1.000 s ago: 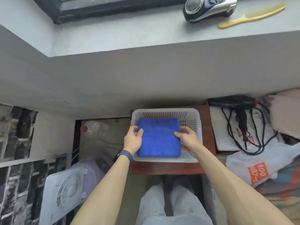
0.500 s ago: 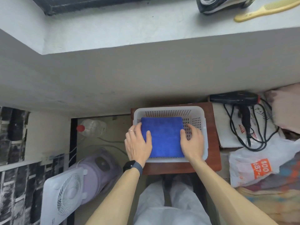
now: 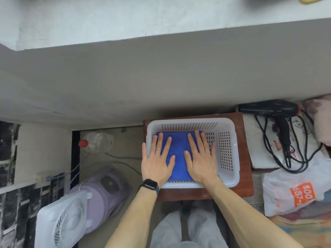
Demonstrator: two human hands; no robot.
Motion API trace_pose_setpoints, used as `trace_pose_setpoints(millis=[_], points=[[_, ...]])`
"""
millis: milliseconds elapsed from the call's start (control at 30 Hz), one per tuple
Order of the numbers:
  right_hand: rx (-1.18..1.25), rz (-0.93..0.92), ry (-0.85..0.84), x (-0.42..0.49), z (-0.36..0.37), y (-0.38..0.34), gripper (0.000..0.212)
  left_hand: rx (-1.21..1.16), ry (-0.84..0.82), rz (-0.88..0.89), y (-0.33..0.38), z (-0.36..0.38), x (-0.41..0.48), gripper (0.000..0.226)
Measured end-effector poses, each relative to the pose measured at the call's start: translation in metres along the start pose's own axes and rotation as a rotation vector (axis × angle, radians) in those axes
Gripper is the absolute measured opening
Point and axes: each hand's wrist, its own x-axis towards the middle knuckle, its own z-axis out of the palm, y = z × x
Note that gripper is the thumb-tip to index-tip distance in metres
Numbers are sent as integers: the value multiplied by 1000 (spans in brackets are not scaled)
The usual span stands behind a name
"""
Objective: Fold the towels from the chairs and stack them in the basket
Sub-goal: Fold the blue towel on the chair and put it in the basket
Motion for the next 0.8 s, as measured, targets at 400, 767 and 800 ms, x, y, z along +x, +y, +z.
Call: trace_pose_setpoints(millis=[400,767,800], points=[[-70,26,-125,1,-18,-8,64,16,-60,6,5,-6,0,64],[-78,-183,-62,-61,-132,-25,57,56,-70,-160,9,-109,-88,66],[-61,-238,-66,-65,-142,-33,53,-4,-44,-248,9,-118,-102,66]])
